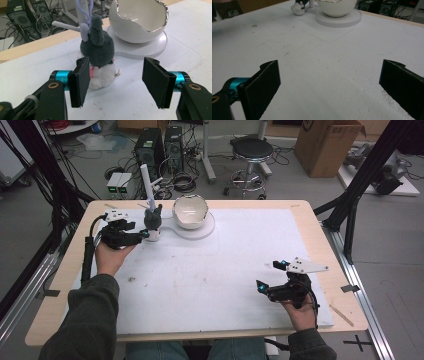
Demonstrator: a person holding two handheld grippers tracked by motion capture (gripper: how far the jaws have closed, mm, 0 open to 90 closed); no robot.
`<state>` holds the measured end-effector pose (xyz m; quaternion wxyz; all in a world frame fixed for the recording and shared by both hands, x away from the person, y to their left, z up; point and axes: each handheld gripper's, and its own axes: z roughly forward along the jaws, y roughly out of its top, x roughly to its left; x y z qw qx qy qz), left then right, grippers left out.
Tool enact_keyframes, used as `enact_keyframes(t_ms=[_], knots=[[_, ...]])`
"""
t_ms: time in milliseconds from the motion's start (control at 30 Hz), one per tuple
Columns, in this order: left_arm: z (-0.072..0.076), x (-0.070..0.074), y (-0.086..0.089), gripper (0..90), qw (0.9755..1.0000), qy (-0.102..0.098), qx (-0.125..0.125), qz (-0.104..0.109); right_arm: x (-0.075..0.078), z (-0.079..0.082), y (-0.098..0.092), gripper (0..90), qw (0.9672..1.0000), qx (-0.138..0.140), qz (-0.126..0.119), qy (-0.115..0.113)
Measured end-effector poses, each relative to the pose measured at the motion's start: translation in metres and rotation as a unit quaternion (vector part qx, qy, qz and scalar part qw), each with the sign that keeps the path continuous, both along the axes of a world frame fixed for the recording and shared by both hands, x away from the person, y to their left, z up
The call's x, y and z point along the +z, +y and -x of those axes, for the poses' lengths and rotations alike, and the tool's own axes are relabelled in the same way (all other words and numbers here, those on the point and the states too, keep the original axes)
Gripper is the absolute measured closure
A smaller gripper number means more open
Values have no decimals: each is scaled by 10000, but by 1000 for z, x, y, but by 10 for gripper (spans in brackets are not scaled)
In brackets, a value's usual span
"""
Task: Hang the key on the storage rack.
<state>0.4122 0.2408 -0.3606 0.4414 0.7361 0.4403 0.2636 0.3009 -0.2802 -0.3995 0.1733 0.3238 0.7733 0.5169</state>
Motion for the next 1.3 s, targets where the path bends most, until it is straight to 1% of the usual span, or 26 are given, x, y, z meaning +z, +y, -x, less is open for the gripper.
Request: enact_keyframes(t_ms=[100, 267, 333, 400, 433, 500, 600, 700, 733, 900, 933, 1033, 1233, 1300], knots=[[1, 0, 1, 373, 10000, 40, -41, -20, 0, 0, 0, 28, 10000, -16, -9, 8], [5, 4, 1, 369, 9999, -56, -88, 50, -1, -1, -1, 28, 10000, -33, -2, 26], [6, 5, 1, 368, 9999, -60, -95, 36, -1, -1, -1, 28, 10000, -40, -4, 2], [7, 6, 1, 364, 9999, -87, -105, 83, -1, -1, -1, 28, 10000, -50, 0, 3], [7, 6, 1, 363, 9999, -86, -123, 57, -1, -1, -1, 27, 10000, -55, 1, 8], [8, 7, 1, 353, 9998, -118, -104, 79, -1, -1, -1, 28, 10000, -59, 12, -4], [10, 8, 1, 347, 9998, -126, -141, 65, -1, -1, -1, 28, 10000, -70, -3, 7], [12, 10, 1, 346, 9997, -146, -167, 115, 0, -1, -1, 28, 10000, -73, 10, -17], [13, 11, 1, 345, 9997, -146, -181, 96, 0, 0, 0, 28, 10000, -88, 13, 20], [16, 13, -2, 337, 9995, -187, -252, 98, 0, -1, 0, 28, 10000, -85, 27, -24], [17, 13, -3, 333, 9994, -193, -259, 86, 0, 0, 0, 28, 10000, -82, 19, 1], [17, 13, -3, 327, 9995, -170, -271, 67, 0, 0, 1, 28, 9999, -100, 17, 22], [19, 14, -5, 322, 9993, -173, -326, 78, 0, -1, -1, 28, 9999, -132, 3, -24], [20, 14, -6, 318, 9992, -171, -348, 43, 0, -1, -2, 28, 9999, -139, 8, -12]])
